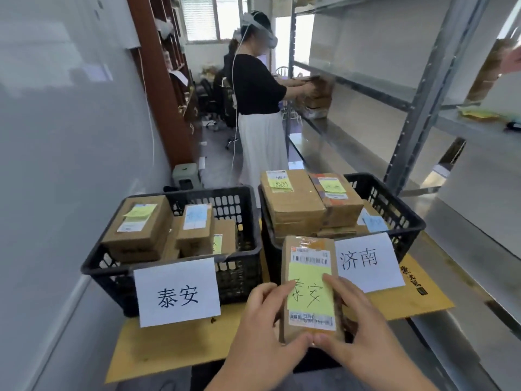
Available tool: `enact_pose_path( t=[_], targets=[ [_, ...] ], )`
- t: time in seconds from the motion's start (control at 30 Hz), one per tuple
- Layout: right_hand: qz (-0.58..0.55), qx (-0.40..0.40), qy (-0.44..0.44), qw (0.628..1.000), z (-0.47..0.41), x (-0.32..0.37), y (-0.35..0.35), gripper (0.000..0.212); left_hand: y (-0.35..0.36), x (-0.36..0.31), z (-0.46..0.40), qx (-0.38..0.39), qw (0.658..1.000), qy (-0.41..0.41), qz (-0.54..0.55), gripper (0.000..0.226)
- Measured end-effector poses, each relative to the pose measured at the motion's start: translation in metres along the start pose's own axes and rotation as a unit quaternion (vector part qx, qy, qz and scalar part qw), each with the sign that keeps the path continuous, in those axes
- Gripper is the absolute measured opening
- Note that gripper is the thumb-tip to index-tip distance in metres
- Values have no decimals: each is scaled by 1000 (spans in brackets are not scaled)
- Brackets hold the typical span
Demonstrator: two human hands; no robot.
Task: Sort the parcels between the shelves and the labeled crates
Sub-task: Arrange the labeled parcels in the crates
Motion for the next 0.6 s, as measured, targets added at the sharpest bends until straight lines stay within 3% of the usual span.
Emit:
enact_pose_path(
  t=[0.2,0.6],
  targets=[
    [-5,62,-44,997,-66,29,22,91,-46,3,-23,-73,996,-46,3,78],
    [-16,147,-111,983,-194,70,67,95,-118,9,-82,-202,972,-119,20,77]
  ],
)
Point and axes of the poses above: each hand's wrist, its own z-axis away from the middle knuckle, its own y-axis out of the palm, x = y × z, the point moved 5 cm from there along -z, towards the middle knuckle, and after that the axes turned 13 degrees about z, right-handed, at the moved point
